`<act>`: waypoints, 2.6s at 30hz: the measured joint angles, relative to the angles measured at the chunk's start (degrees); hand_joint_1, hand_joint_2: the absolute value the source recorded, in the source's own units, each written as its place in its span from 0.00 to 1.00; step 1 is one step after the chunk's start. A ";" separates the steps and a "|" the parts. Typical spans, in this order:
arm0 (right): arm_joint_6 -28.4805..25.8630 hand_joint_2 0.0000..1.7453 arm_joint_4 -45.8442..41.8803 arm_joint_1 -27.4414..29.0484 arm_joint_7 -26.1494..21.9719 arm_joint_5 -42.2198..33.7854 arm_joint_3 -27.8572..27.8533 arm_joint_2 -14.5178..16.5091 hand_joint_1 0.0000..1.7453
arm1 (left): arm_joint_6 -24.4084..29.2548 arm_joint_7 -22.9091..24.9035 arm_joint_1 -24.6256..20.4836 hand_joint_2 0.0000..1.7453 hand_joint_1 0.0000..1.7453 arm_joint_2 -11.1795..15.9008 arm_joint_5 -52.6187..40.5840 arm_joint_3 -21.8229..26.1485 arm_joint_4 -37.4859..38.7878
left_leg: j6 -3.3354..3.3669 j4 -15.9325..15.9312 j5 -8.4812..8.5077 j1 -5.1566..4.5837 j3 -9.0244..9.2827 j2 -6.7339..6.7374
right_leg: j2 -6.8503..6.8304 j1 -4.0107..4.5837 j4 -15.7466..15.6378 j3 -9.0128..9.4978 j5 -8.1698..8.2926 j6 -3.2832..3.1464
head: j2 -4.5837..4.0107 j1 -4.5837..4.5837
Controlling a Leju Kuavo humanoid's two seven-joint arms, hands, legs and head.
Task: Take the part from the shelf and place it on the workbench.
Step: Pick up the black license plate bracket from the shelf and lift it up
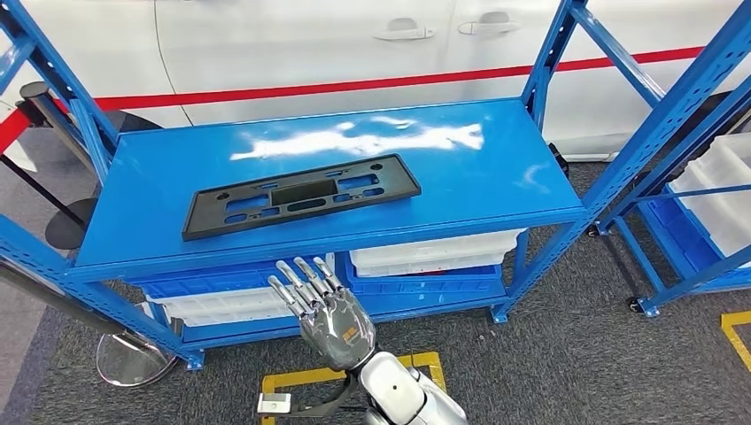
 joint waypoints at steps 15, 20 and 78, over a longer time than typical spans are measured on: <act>1.40 1.00 0.54 -0.60 -1.55 -2.06 -0.95 0.84 0.00 | -0.38 0.46 0.16 0.00 0.00 0.48 0.44 1.51 0.07 | -3.61 10.41 -2.34 0.97 -5.79 0.23 | -0.02 -0.25 -10.52 6.04 2.13 -1.83 | 0.00 -0.57; 1.85 1.00 -0.02 -0.58 -1.86 -2.54 -1.25 0.87 0.00 | -0.55 0.51 0.06 0.00 0.00 0.57 0.48 1.79 0.21 | -2.22 1.46 0.34 0.57 -1.90 0.13 | 0.04 -0.04 -9.71 6.07 1.23 -0.16 | 0.00 -0.56; 9.05 1.00 -2.43 -0.42 -2.99 -5.84 -2.91 1.39 0.00 | -0.68 1.45 0.34 0.00 0.00 0.21 -0.93 3.94 0.66 | -3.08 4.48 1.02 0.67 -3.90 0.33 | 0.11 0.27 -10.19 7.47 0.72 -1.84 | 0.00 -0.99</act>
